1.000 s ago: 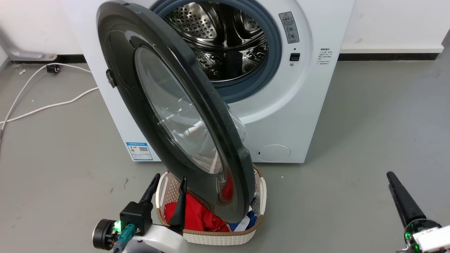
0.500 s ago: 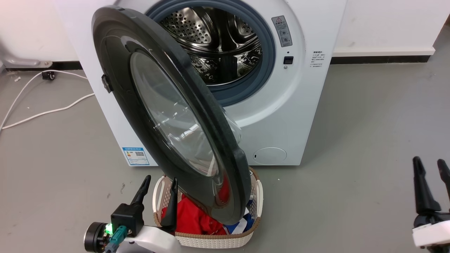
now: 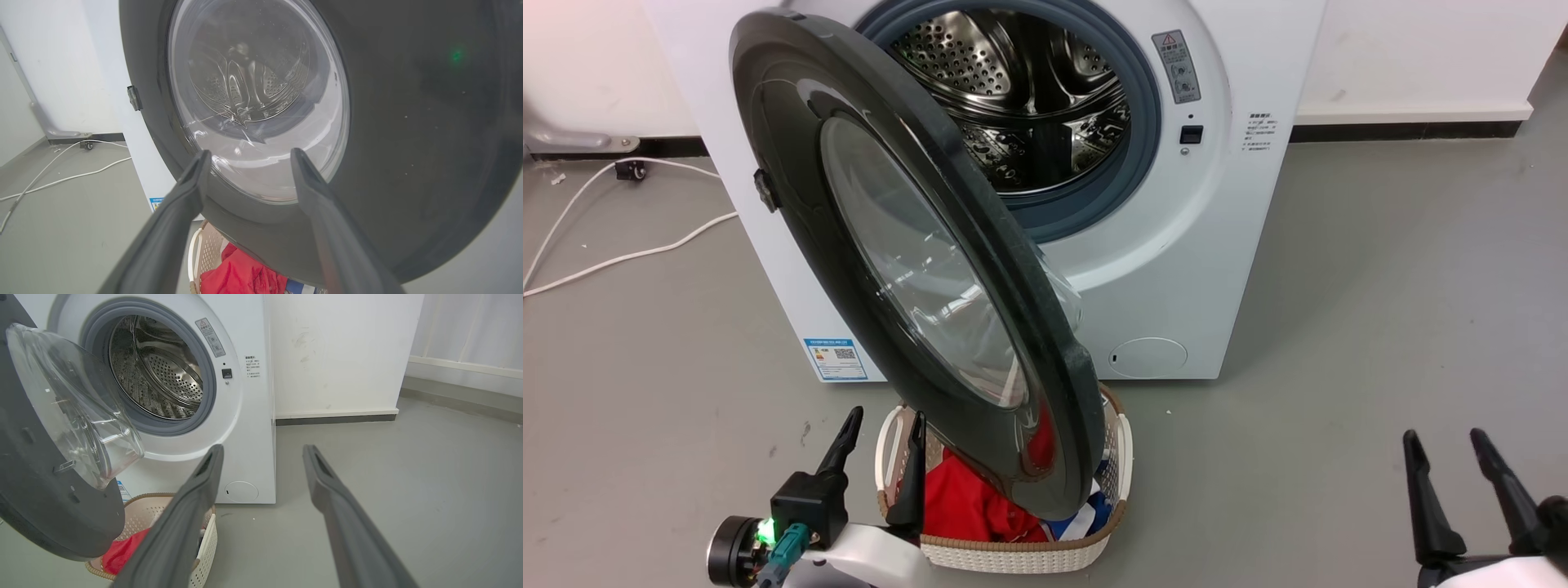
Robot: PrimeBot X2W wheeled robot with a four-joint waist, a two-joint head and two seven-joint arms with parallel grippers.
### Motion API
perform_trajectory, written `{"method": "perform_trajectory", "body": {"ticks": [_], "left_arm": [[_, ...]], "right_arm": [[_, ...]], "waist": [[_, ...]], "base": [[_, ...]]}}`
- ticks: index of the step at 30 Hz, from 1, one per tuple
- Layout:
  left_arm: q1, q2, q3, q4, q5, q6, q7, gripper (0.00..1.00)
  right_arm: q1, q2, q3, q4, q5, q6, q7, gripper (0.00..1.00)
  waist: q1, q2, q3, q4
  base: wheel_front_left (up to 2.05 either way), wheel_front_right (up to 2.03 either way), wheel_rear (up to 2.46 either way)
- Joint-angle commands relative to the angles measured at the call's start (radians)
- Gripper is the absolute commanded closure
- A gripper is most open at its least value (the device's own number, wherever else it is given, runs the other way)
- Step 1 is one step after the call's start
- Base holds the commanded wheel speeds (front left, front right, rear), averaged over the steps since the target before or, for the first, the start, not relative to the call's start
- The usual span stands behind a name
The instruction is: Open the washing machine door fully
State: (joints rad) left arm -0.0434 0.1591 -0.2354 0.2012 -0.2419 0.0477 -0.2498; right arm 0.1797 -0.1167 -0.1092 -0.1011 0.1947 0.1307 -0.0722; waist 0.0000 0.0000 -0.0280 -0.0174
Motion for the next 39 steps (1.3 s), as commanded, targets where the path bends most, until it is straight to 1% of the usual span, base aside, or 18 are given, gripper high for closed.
{"method": "perform_trajectory", "body": {"ticks": [1,14,15,16,17,24,28,34,39], "left_arm": [[0.007,0.007,0.002,-0.003,-0.004,0.005,-0.001,0.00],[0.006,0.010,0.002,-0.007,-0.016,0.015,0.004,0.00],[0.004,0.009,0.002,-0.007,-0.017,0.016,0.003,0.51],[0.002,0.008,0.003,-0.008,-0.019,0.016,0.002,0.78],[0.000,0.007,0.004,-0.010,-0.024,0.015,0.001,1.00],[-0.014,0.007,0.014,-0.024,-0.034,0.025,-0.002,1.00],[-0.046,0.015,0.028,-0.068,-0.037,0.032,-0.005,1.00],[-0.133,0.037,0.052,-0.193,-0.020,0.056,0.018,1.00],[-0.220,0.039,0.047,-0.326,0.008,0.082,0.055,1.00]], "right_arm": [[0.010,0.009,0.003,0.006,-0.008,0.000,-0.006,0.00],[-0.005,0.016,0.017,0.013,-0.009,0.000,0.005,0.00],[-0.006,0.018,0.017,0.012,-0.005,0.000,0.007,0.00],[-0.006,0.017,0.017,0.010,-0.009,0.000,0.008,0.00],[-0.007,0.017,0.018,0.009,-0.011,0.000,0.010,0.00],[-0.013,0.019,0.029,0.006,-0.009,0.000,0.018,0.00],[-0.013,0.022,0.036,0.003,-0.012,0.000,0.019,0.00],[-0.014,0.024,0.041,-0.001,-0.018,0.000,0.024,0.00],[-0.014,0.029,0.039,0.001,-0.019,0.000,0.024,0.00]], "waist": [[0.0000,0.0000,0.000,-0.002],[0.0000,0.0000,-0.001,-0.007],[0.0000,0.0000,0.000,-0.007],[0.0000,0.0000,0.000,-0.007],[0.0000,0.0000,0.001,-0.006],[0.0000,0.0000,0.004,-0.013],[0.0000,0.0000,0.003,-0.017],[0.0000,0.0000,0.003,-0.022],[0.0000,0.0000,0.001,-0.024]], "base": [[0.00,0.00,0.00],[0.00,0.00,0.00],[0.00,0.00,0.00],[0.00,0.00,0.00],[0.00,0.00,0.00],[0.00,0.00,0.00],[0.00,0.00,0.00],[0.00,0.00,0.00],[0.00,0.00,0.00]]}}
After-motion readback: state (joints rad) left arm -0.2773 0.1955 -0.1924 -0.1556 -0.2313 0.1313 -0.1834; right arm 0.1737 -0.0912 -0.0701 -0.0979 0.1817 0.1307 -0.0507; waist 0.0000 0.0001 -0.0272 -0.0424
